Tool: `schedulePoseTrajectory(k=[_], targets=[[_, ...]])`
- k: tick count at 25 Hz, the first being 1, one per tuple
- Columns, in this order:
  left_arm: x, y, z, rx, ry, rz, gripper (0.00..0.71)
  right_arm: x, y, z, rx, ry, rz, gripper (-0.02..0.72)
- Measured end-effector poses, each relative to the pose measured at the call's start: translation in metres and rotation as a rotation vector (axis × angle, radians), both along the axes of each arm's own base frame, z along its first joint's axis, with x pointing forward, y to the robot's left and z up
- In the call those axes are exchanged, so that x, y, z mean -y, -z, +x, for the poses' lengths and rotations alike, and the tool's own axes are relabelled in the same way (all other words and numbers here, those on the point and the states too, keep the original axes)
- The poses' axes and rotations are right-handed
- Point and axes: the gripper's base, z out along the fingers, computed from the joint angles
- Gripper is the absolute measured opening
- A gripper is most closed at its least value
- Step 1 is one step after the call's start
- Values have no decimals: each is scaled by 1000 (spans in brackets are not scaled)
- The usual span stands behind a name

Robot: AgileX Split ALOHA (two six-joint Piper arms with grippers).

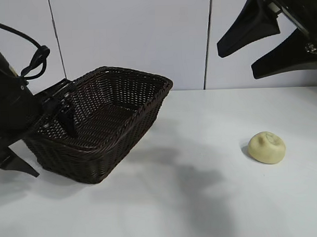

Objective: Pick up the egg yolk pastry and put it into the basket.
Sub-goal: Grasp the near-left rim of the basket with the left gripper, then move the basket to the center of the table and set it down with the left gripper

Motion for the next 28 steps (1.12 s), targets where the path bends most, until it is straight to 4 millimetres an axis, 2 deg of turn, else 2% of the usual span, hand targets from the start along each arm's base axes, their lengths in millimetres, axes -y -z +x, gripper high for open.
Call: schedulePoseTrajectory(k=[5,7,12,17,22,28], targets=[[0,1,1,-3,-22,-10,141,0,0,0,1,1,0,496],[0,0,1,1,-51,-24,96,0,0,0,1,1,0,496],[1,0,1,-25,-76,-27,96,0,0,0,0,0,0,496],[0,-14,10,-53,-68,-24,96,0,0,0,-1,-1,0,496],[-3,-35,26,-25,100,-35,96,0,0,0,-1,-2,0,496],[-8,-50,39,22,318,-49,96,0,0,0,-1,-2,-1,496]])
